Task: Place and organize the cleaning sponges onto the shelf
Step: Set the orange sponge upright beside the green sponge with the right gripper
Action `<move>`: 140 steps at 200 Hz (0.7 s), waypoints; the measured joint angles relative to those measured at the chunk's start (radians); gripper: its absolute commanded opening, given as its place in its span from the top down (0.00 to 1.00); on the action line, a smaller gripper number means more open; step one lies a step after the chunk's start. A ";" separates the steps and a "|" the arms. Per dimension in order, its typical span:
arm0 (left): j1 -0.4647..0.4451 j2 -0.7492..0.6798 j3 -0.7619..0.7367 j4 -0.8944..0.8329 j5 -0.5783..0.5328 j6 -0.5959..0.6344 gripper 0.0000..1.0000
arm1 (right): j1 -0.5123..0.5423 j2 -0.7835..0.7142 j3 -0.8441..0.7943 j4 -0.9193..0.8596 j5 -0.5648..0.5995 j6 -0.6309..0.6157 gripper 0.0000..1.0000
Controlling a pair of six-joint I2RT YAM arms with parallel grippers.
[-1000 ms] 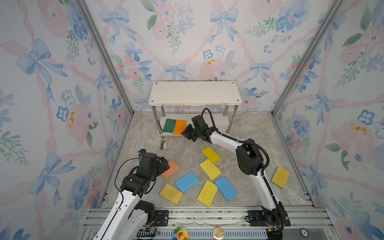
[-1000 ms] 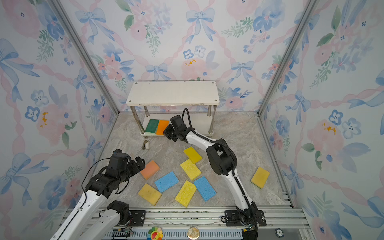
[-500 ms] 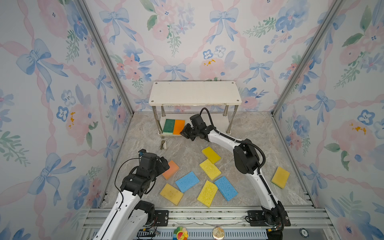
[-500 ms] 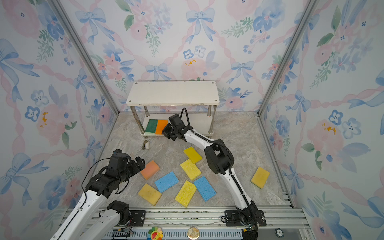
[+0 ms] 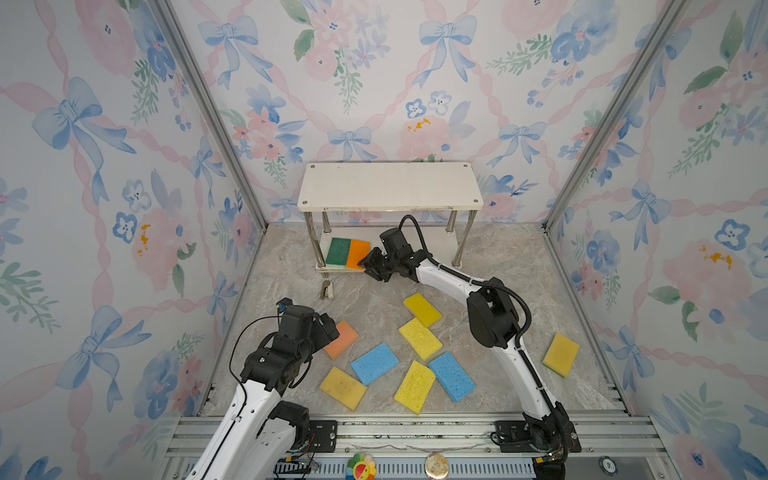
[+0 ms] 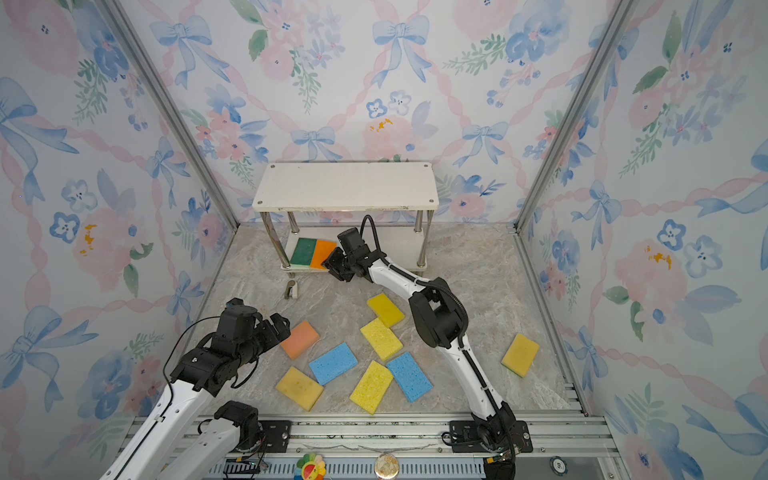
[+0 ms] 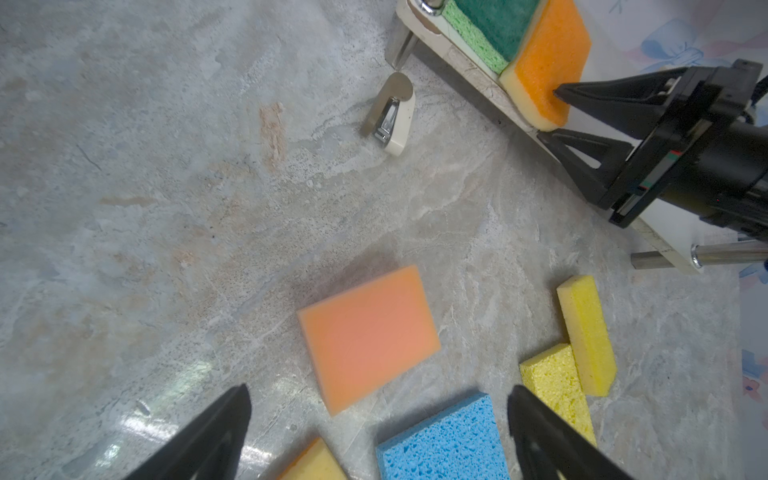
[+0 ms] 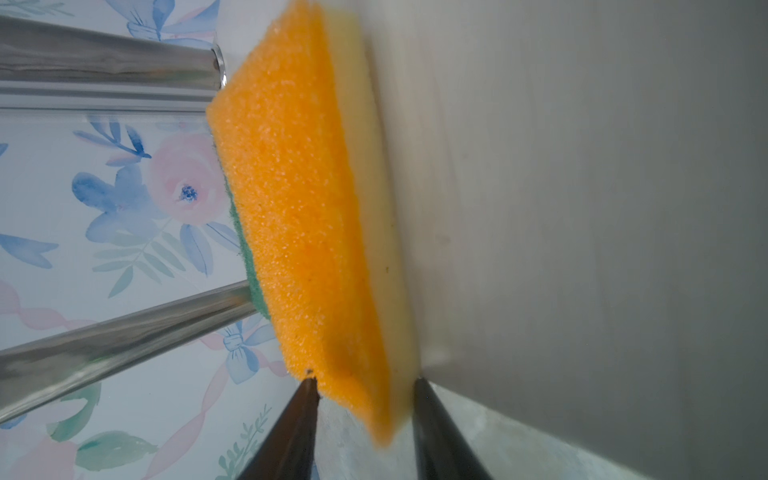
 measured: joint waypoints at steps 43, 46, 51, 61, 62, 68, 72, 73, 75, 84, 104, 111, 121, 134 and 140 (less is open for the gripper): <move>0.000 0.000 0.000 0.000 0.000 0.000 0.02 | -0.004 0.000 -0.002 0.004 -0.008 -0.006 0.49; 0.000 0.000 0.000 0.000 0.000 0.000 0.02 | -0.004 0.000 -0.004 0.005 -0.007 -0.006 0.49; 0.000 0.000 0.000 0.000 0.000 0.000 0.02 | -0.004 -0.002 -0.010 0.011 -0.008 -0.006 0.49; 0.000 0.000 0.000 0.000 0.000 0.000 0.02 | -0.005 -0.011 -0.032 0.023 -0.005 -0.009 0.48; 0.000 0.000 0.000 0.000 0.000 0.000 0.02 | -0.005 -0.012 -0.034 0.024 -0.005 -0.009 0.48; 0.000 0.000 0.000 0.000 0.000 0.000 0.02 | -0.005 -0.021 -0.055 0.031 -0.004 -0.010 0.48; 0.000 0.000 0.000 0.000 0.000 0.000 0.02 | -0.005 -0.029 -0.072 0.035 -0.002 -0.011 0.48; 0.000 0.000 0.000 0.000 0.000 0.000 0.02 | -0.005 -0.032 -0.079 0.035 -0.002 -0.011 0.48; 0.001 0.000 0.000 0.000 0.000 0.000 0.02 | -0.006 -0.035 -0.086 0.038 -0.001 -0.011 0.48; 0.001 0.000 0.000 0.000 0.000 0.000 0.02 | -0.007 -0.056 -0.130 0.047 0.002 -0.011 0.47; 0.001 0.000 0.000 0.000 0.001 0.000 0.02 | -0.009 -0.112 -0.226 0.071 0.006 -0.005 0.47; 0.001 0.000 0.000 0.000 0.001 0.000 0.02 | -0.009 -0.129 -0.254 0.083 0.009 -0.001 0.47; 0.001 0.000 0.000 0.000 0.001 -0.001 0.02 | -0.008 -0.150 -0.283 0.101 0.009 0.008 0.47; 0.001 0.000 0.000 0.000 0.001 -0.001 0.02 | -0.003 -0.170 -0.303 0.121 0.009 0.014 0.47; 0.001 0.000 0.000 0.000 0.001 -0.001 0.02 | 0.002 -0.174 -0.303 0.129 0.009 0.017 0.47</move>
